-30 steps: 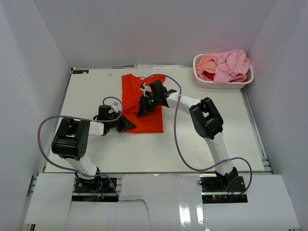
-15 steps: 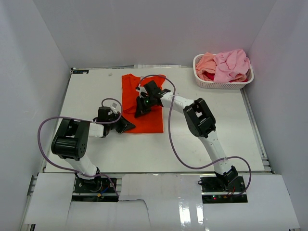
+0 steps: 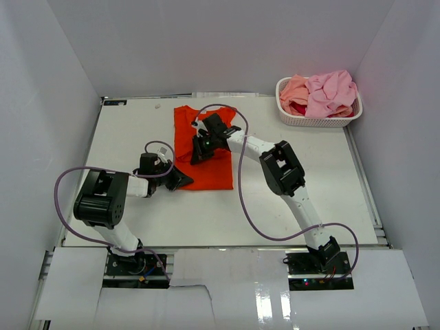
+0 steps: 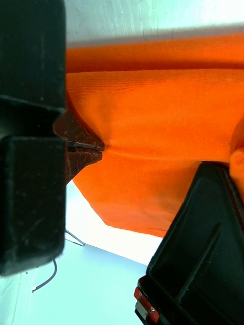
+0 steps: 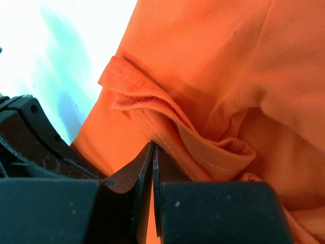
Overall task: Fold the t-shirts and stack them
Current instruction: Fold the folded rectangular tshirt in 1/3 of the way
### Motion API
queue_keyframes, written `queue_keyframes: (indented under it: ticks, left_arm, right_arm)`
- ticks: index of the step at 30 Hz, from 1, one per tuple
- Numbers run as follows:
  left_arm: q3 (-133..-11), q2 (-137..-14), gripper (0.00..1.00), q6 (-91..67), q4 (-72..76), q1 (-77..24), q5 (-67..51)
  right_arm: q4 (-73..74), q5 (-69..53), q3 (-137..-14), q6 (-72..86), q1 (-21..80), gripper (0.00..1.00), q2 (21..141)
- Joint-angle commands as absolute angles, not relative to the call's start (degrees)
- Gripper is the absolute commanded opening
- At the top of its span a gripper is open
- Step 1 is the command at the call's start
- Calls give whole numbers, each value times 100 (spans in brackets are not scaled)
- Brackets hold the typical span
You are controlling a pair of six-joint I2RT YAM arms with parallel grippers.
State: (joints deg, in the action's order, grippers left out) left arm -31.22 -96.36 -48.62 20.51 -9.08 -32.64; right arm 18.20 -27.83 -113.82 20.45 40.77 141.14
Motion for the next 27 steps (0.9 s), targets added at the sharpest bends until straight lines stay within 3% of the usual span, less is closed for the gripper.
queue_keyframes:
  ticks: [1,16,27]
  left_arm:
    - [-2918,-9975,0,-4737,1644,-923,-2988]
    - [-2883,-10319,0,-4658,1424,-949,-2655]
    - [-2865,-10116,0,-4544,1195,-949,-2540]
  right_arm:
    - [1758,-2347,-11636,1811,4078,8,14387]
    - [1512,-889,-11698,1091,4078,8,14248]
    - [1257,-263,-12524,466,4078,8,14143]
